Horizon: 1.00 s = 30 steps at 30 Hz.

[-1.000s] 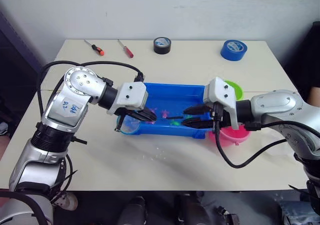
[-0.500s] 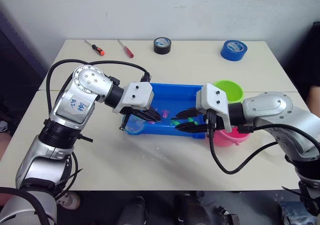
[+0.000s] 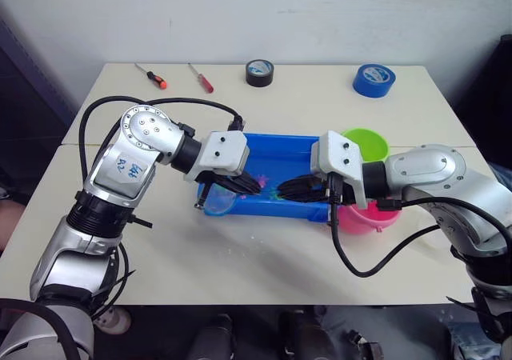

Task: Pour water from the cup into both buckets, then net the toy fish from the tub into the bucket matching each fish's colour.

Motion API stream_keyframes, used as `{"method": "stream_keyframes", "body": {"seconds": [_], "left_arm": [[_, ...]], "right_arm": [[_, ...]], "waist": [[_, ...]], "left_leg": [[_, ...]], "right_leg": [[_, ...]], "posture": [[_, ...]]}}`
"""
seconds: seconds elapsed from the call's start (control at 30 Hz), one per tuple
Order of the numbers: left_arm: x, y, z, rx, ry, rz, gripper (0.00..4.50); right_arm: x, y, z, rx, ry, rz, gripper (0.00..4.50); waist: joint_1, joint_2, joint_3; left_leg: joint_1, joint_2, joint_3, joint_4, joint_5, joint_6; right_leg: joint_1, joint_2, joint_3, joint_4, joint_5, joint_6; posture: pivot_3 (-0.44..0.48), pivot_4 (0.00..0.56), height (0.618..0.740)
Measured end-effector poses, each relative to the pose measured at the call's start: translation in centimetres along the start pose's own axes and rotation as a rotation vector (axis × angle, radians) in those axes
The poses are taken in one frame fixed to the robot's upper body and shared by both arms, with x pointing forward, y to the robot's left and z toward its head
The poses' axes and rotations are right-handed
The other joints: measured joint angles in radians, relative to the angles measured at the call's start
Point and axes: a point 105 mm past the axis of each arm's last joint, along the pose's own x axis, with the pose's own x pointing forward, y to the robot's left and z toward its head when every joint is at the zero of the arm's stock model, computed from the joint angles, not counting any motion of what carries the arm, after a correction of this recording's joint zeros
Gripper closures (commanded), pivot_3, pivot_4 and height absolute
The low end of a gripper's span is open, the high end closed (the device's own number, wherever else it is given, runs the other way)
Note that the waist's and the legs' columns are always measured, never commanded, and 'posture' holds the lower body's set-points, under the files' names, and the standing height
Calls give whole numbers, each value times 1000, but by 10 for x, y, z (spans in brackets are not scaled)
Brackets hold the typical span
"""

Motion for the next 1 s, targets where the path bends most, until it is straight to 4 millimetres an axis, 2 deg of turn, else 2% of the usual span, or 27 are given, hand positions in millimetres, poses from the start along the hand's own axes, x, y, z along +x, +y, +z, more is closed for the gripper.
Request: {"method": "stream_keyframes", "body": {"seconds": [0.3, 0.4, 0.47, 0.53, 0.63, 0.73, 0.87, 0.9, 1.0], "left_arm": [[2, 2, -1, -2, 1, -13, 4500], [2, 3, 0, 2, -1, -13, 4500], [4, 2, 1, 7, -5, -17, 4500], [5, 2, 1, 10, -4, -21, 4500], [6, 1, 1, 12, -2, -27, 4500], [6, 1, 1, 13, -2, -27, 4500], [6, 1, 1, 14, -2, -29, 4500], [7, 0, 1, 14, -5, -37, 4500], [8, 1, 2, 16, -10, -31, 4500]], "right_arm": [[0, 0, -1, 2, 3, -5, 4452], [0, 1, 1, 7, -13, -3, 3386], [1, 2, 3, 7, -28, 7, 2312], [1, 3, 4, 10, -32, 12, 1493], [1, 4, 4, 14, -37, 19, 1493], [1, 5, 4, 17, -38, 26, 2433], [0, 5, 5, 5, -31, 22, 4342], [-1, 3, 5, -1, -24, 7, 4471], [-3, 2, 5, -26, -15, 1, 4471]], "waist": [[0, 0, 0], [0, 0, 0], [0, 0, 0], [0, 0, 0], [0, 0, 0], [0, 0, 0], [0, 0, 0], [0, 0, 0], [0, 0, 0]], "left_leg": [[0, 0, 0, 1, 0, 0], [0, 0, 0, 1, 0, 0], [0, 0, 0, 1, 0, 0], [0, 0, 0, 1, 0, 0], [0, 0, 0, 2, 0, 0], [0, 0, 0, 2, 0, 0], [0, 0, 0, 2, 0, 0], [0, 0, 0, 2, 0, 0], [0, 0, 0, 3, 0, 0]], "right_leg": [[0, 0, 0, 1, 0, 0], [0, 0, 0, 1, 0, 0], [0, 0, 0, 1, 0, 0], [0, 0, 0, 1, 0, 0], [0, 0, 0, 1, 0, 0], [0, 0, 0, 1, 0, 0], [0, 0, 0, 1, 0, 0], [0, 0, 0, 2, 0, 0], [0, 0, 0, 2, 0, 0]], "posture": [[0, 150, 736], [0, 150, 736], [0, 150, 736], [0, 150, 736], [0, 150, 736], [0, 150, 736], [0, 150, 736], [0, 150, 736], [0, 150, 736]]}}
